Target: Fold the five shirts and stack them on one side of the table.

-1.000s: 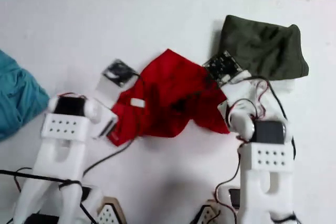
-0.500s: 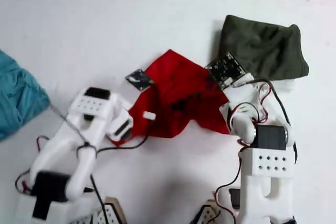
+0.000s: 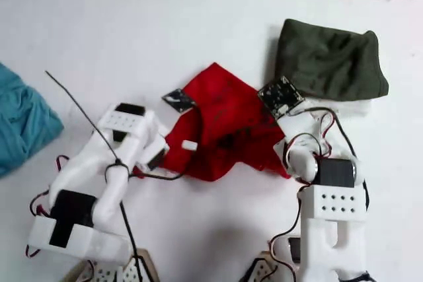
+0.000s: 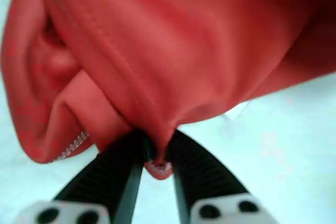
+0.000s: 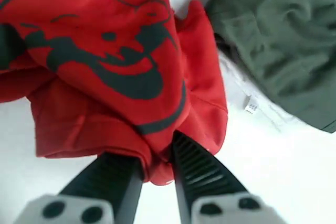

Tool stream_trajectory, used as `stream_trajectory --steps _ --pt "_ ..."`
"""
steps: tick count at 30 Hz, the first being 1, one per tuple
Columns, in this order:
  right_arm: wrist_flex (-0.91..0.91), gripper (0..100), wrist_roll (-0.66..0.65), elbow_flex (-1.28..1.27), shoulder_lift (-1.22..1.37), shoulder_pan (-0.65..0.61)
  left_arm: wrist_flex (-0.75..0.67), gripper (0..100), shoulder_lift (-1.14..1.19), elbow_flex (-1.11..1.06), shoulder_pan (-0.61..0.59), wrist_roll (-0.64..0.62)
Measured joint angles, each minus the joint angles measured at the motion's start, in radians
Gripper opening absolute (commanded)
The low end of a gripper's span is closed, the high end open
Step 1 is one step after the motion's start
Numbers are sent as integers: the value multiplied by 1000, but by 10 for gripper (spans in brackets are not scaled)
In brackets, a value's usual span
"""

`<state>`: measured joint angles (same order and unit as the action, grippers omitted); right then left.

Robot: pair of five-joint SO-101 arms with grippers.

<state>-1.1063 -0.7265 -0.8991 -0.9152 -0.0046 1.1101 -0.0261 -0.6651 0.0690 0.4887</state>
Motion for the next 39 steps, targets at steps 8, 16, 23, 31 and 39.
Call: stream_trajectory --steps 8,16,23,31,39 --pt "133 18 2 -133 -9 48 127 26 2 264 -87 -21" --pt "252 18 2 -226 -9 180 341 25 2 508 -130 -28" --pt "241 18 2 -232 -17 232 566 25 2 551 -126 -28" --pt "5 18 0 -232 -293 235 657 25 2 548 -126 -28" --pt "-239 18 0 -244 -712 235 657 25 2 390 -127 -28"
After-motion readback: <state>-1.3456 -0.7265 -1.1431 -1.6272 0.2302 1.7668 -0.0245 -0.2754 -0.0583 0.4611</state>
